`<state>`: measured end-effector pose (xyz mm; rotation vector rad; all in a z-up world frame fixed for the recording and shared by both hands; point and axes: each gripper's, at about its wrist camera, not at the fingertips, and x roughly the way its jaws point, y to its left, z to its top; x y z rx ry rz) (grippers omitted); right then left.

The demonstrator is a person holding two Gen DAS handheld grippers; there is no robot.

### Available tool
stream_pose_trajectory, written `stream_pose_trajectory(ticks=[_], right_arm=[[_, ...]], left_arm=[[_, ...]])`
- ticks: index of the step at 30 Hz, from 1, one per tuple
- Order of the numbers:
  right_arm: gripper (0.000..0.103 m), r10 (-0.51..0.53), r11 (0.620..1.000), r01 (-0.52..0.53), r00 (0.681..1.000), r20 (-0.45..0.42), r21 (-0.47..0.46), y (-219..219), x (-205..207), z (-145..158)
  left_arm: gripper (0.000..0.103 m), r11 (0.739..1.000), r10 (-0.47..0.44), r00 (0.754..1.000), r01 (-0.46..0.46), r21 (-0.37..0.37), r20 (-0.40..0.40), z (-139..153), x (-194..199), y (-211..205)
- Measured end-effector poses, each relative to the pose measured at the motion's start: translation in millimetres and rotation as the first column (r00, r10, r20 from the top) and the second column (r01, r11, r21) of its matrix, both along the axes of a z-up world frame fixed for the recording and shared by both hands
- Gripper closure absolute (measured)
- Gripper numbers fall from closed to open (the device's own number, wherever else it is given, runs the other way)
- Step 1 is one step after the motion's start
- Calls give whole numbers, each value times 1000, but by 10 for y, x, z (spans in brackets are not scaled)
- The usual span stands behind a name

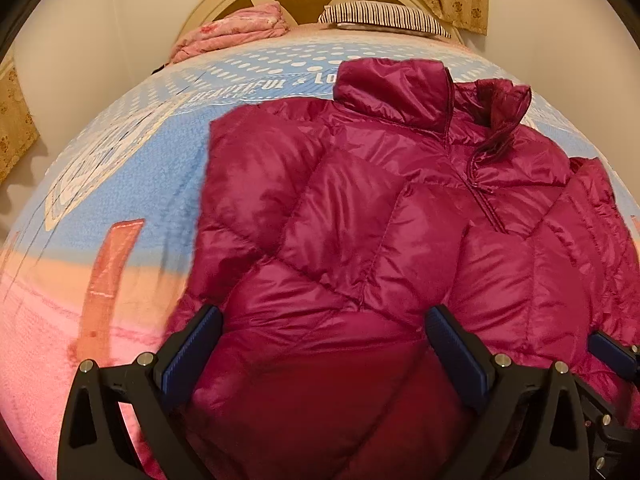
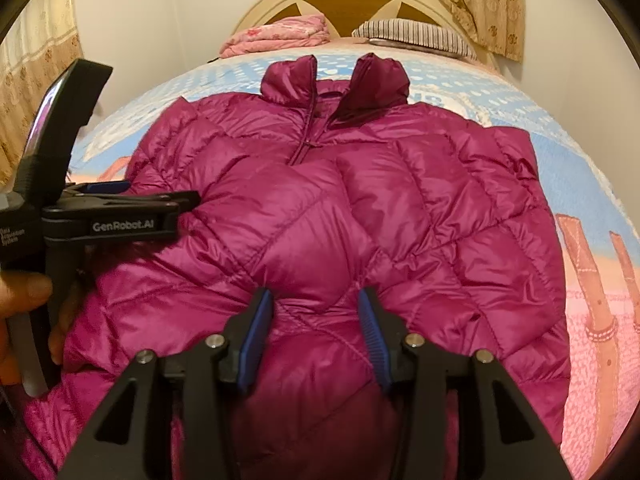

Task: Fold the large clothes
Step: 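Carry the hem over the body toward the collar with both grippers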

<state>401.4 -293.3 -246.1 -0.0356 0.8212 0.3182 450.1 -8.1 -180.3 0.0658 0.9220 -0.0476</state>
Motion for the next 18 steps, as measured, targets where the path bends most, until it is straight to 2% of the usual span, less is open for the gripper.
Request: stream_pose_trajectory(ticks=[2,5,9,13,18], right_arm=[[34,27,1000,-27,1000,-16,6,-21,-24,102],[18,45,999,-44,998,38,-20,-76,-48,388],[16,38,999,-36,996,76,-35,-214,254,745],[16,-18,1000,19,998,66,-16,-408,764,963],[15,-86,996,87,995,55,-30,-591,1523,1048]], left_arm=[[1,999,-2,1000,3,-34,31,234,-72,59],[1,997,-30,995,36,-63,100,632,-55,104],[1,997,-41,994,47,-60,100,857,289,64],[1,1000,-24,994,23,8,105,918,795,-67],[1,999,8,998,-5,-48,65,958,1453,-141]])
